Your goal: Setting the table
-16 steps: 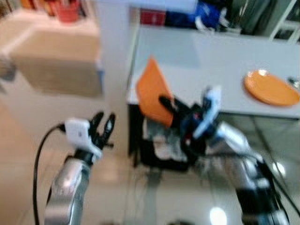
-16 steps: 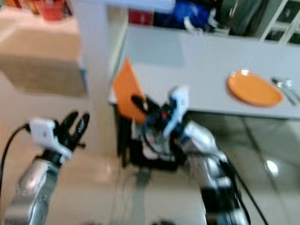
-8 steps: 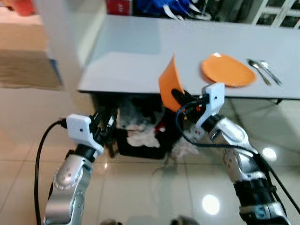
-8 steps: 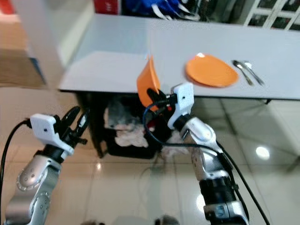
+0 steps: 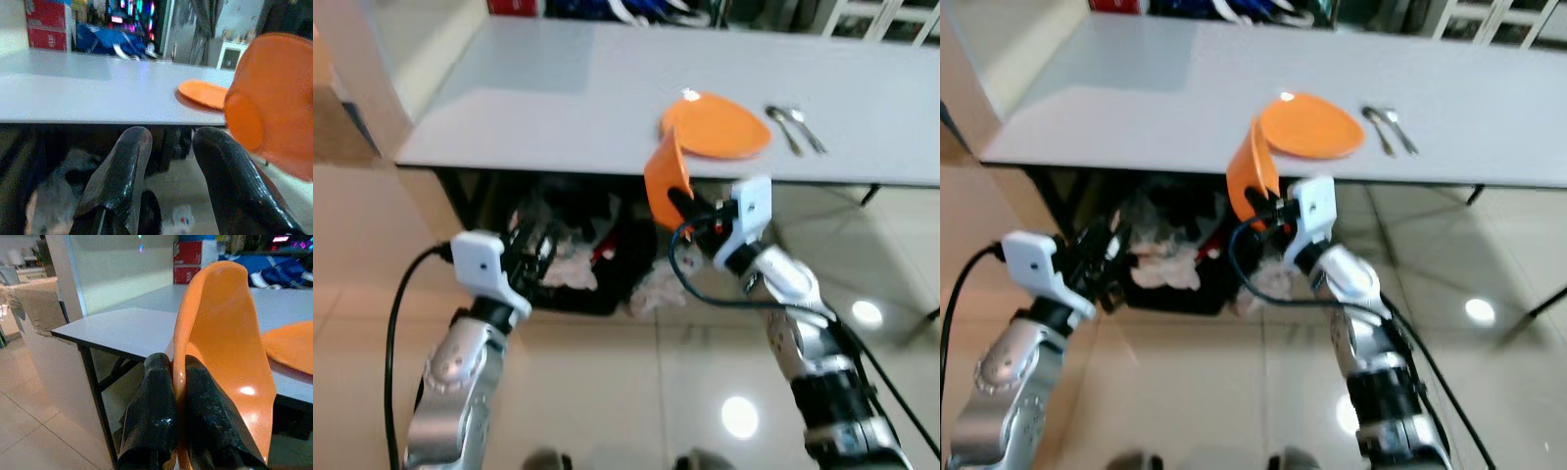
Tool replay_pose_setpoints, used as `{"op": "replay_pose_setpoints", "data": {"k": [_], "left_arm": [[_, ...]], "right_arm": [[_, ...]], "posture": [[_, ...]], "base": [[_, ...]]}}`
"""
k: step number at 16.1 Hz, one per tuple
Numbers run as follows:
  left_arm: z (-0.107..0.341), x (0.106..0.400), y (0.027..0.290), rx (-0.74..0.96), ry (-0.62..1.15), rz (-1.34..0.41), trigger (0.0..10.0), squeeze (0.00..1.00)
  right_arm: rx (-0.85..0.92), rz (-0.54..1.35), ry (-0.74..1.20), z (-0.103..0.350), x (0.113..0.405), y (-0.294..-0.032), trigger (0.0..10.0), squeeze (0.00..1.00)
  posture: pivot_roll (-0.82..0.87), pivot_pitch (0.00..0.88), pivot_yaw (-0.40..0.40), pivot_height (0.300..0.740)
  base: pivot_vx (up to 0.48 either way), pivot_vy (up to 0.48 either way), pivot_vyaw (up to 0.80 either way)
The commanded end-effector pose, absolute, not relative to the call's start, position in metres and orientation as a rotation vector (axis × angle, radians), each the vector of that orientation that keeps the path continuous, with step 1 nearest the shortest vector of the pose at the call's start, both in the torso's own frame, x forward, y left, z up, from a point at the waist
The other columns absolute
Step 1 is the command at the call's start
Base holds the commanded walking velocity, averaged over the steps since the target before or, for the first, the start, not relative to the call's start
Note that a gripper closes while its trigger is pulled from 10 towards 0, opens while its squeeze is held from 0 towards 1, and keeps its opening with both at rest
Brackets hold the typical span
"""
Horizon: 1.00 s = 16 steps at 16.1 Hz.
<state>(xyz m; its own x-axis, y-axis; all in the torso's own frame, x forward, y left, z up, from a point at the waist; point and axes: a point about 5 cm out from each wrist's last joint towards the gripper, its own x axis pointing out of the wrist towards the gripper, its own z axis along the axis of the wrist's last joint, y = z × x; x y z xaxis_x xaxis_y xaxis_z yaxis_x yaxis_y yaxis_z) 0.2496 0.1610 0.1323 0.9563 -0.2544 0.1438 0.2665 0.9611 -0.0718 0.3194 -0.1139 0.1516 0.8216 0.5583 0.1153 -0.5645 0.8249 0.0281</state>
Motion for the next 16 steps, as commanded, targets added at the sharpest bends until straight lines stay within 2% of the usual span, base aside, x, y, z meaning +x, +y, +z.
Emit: {"op": "replay_pose_setpoints", "data": {"k": [1,10,13,16], "left_arm": [[0.135,0.252,0.155,-0.086,-0.138,-0.272,10.0,0.00],[0.136,0.260,0.158,-0.061,-0.127,-0.235,10.0,0.00],[0.140,0.257,0.153,-0.070,-0.150,-0.268,10.0,0.00],[0.145,0.257,0.152,-0.069,-0.166,-0.276,10.0,0.00]], "right_arm": [[0.038,0.557,-0.147,0.159,0.322,-0.124,10.0,0.00],[-0.041,0.462,-0.135,0.151,0.327,-0.139,10.0,0.00],[-0.057,0.478,-0.142,0.154,0.327,-0.134,10.0,0.00],[-0.061,0.490,-0.165,0.161,0.328,-0.131,10.0,0.00]], "posture": [[-0.08,0.090,-0.024,0.740],[-0.10,0.086,-0.024,0.740],[-0.10,0.088,-0.025,0.740],[-0.10,0.089,-0.028,0.740]], "base": [[0.000,0.000,0.00],[0.000,0.000,0.00],[0.412,0.000,-0.80],[0.480,0.000,0.00]]}}
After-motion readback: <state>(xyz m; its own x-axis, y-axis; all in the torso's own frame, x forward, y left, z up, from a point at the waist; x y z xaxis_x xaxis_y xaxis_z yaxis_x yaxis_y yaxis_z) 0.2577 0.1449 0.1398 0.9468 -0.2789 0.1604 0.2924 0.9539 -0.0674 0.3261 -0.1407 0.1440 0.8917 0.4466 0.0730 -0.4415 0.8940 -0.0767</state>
